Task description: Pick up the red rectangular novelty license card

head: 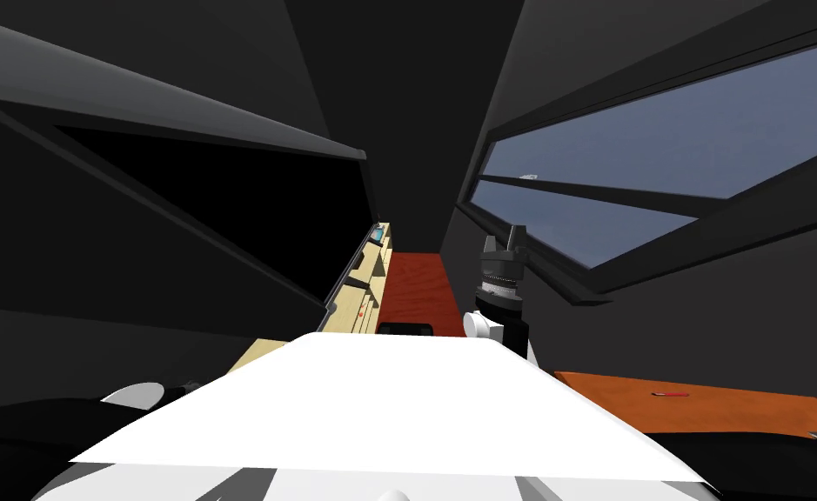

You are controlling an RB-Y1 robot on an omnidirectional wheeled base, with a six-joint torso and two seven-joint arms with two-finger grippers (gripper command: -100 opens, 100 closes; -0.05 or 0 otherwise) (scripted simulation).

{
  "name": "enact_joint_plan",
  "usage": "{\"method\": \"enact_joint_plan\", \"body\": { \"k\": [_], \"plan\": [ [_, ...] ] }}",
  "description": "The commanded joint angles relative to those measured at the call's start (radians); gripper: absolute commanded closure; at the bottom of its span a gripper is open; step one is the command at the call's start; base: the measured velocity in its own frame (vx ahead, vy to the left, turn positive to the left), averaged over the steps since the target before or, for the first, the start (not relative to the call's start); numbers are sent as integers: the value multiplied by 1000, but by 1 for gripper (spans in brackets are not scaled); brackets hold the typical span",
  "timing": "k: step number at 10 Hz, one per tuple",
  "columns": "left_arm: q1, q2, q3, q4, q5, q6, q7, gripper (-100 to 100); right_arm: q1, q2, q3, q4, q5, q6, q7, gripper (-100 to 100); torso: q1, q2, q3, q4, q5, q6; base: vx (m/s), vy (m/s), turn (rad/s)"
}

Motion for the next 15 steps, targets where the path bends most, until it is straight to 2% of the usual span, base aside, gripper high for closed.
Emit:
{"method": "enact_joint_plan", "body": {
  "k": [1,3,4,6,7,9,10,11,12,13,14,15],
  "plan": [
    [-50,21,-16,50,-43,-2,-8,-100,0,0,0,0,0,0,0,0,0,0,0,0,0,0,-90,-21,45],
    [-119,21,-16,107,-43,-2,-8,-100,0,0,0,0,0,0,0,0,0,2,1,0,0,0,-72,-19,9],
    [-153,40,-30,154,-85,-1,-11,-100,0,0,0,0,0,0,0,0,0,0,0,0,0,0,-89,-20,24],
    [-212,40,-30,195,-85,-1,-11,-100,0,0,0,0,0,0,0,0,-1,3,1,0,0,0,-76,-20,21],
    [-245,58,-45,233,-128,-1,-14,-100,0,0,0,0,0,0,0,0,0,0,0,0,0,0,-81,-13,35],
    [-306,58,-45,283,-128,-1,-14,-100,0,0,0,0,0,0,0,0,0,2,1,0,0,0,-63,-10,14],
    [-323,58,-45,283,-128,-1,-14,-100,0,0,0,0,0,0,0,0,0,-1,0,0,0,0,-5,-1,-4],
    [-365,77,-59,338,-170,-1,-18,-100,0,0,0,0,0,0,0,0,1,-3,-2,-1,0,0,-75,-11,51],
    [-398,77,-59,371,-170,-1,-18,-100,0,0,0,0,0,0,0,0,0,0,0,0,0,0,-96,-16,22],
    [-424,77,-59,371,-170,-1,-18,-100,0,0,0,0,0,0,0,0,0,2,1,0,0,0,-48,-14,-6],
    [-454,96,-74,409,-212,0,-21,-100,0,0,0,0,0,0,0,0,0,0,0,0,0,0,-77,-17,39],
    [-483,96,-74,433,-212,0,-21,-100,0,0,0,0,0,0,0,0,0,1,0,0,0,-1,-90,-20,28]
  ]
}}
